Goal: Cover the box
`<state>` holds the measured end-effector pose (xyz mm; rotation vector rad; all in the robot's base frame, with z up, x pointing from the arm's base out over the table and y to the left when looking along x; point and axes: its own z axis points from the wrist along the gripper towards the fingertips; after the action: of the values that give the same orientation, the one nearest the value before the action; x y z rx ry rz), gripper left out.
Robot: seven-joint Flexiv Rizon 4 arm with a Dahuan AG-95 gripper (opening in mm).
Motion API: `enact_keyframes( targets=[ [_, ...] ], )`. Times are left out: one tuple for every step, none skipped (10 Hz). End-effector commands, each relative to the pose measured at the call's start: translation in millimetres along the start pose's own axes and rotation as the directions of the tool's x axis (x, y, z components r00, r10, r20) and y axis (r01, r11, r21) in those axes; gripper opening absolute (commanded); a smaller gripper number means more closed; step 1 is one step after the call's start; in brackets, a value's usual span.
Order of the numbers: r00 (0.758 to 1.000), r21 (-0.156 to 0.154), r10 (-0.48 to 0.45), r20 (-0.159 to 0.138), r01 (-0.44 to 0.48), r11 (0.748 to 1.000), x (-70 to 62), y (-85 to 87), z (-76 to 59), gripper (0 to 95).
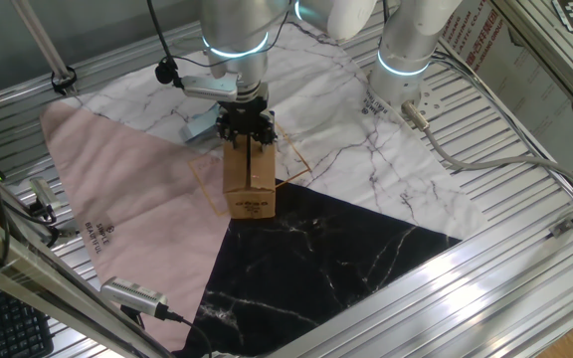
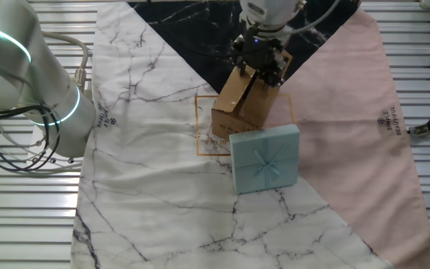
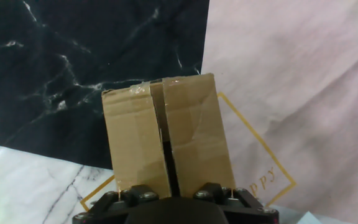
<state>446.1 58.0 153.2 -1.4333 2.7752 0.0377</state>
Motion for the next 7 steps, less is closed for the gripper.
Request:
enact_keyframes(
  targets=[
    [1.0,0.005,0.003,0.0,-0.003,1.0,-0.4,0.4,2.0,57.0],
    [1.0,0.006,0.004,0.002,-0.004,1.0,-0.8,0.7,3.2,57.0],
    [1.0,0.009,0.007,0.001,-0.007,1.0,-1.3,1.6,6.0,38.0],
    [1.0,0.013,0.009,0.003,-0.009,1.0,-1.5,2.4,8.7,38.0],
    [1.0,0.015,0.01,0.004,-0.01,1.0,-1.5,2.8,10.7,38.0],
    [1.0,0.014,0.011,0.006,-0.012,1.0,-2.3,3.2,13.4,38.0],
    [1.0,0.014,0.012,0.007,-0.012,1.0,-3.1,3.0,13.9,38.0]
  ],
)
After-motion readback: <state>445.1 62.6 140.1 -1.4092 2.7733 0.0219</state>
